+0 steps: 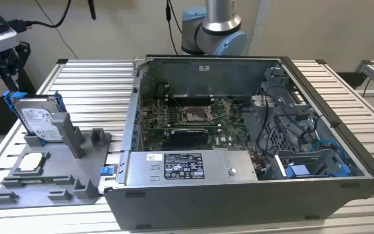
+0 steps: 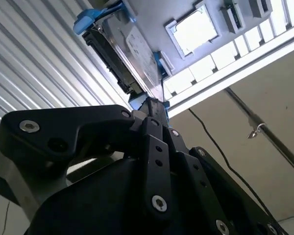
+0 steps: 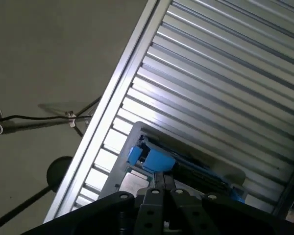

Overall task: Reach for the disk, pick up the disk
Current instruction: 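Pick up the disk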

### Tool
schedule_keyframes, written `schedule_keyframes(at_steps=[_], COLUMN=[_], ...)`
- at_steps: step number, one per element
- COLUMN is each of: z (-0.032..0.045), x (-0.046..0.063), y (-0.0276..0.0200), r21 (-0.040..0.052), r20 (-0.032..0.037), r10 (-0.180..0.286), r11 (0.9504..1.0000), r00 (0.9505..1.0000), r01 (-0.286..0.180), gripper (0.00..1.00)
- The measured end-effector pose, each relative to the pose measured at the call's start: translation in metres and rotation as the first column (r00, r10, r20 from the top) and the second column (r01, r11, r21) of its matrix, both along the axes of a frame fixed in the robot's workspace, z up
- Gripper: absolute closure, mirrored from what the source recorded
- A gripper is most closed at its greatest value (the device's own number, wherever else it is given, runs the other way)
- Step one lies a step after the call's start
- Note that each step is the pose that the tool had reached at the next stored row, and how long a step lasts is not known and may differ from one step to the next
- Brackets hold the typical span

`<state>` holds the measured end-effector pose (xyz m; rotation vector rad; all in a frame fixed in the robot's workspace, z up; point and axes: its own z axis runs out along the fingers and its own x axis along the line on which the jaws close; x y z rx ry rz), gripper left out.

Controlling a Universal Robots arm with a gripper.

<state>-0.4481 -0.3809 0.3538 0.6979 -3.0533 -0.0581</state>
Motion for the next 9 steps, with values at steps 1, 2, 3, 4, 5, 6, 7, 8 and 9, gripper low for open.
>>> schedule_keyframes(at_steps=[1, 2, 3, 4, 5, 6, 7, 8, 9], z=[0.0000, 0.0000, 0.0000, 0.0000, 0.0000, 0.0000, 0.0000, 0.0000, 0.0000], x=[0.0000, 0.0000, 0.0000, 0.0000, 0.0000, 0.0000, 0.0000, 0.0000, 0.0000], y=[0.0000, 0.0000, 0.0000, 0.0000, 0.0000, 0.0000, -0.0001, 0.0000, 0.0000], r21=[0.0000, 0.0000, 0.0001, 0.0001, 0.0001, 0.0001, 0.0000, 0.0000, 0.0001], r20=[0.0000, 0.0000, 0.0000, 0.0000, 0.0000, 0.0000, -0.0001, 0.0000, 0.0000], r10=[0.018, 0.036, 0.054, 0.072, 0.090, 0.107, 0.124, 0.140, 0.157], r11=[0.9998, 0.9994, 0.9985, 0.9974, 0.9960, 0.9942, 0.9923, 0.9902, 0.9876], r00=[0.9998, 0.9994, 0.9985, 0.9974, 0.9960, 0.9942, 0.9923, 0.9902, 0.9876], r01=[-0.018, -0.036, -0.054, -0.072, -0.090, -0.107, -0.124, -0.140, -0.157], gripper=[1.00, 1.00, 1.00, 1.00, 1.00, 1.00, 1.00, 1.00, 1.00])
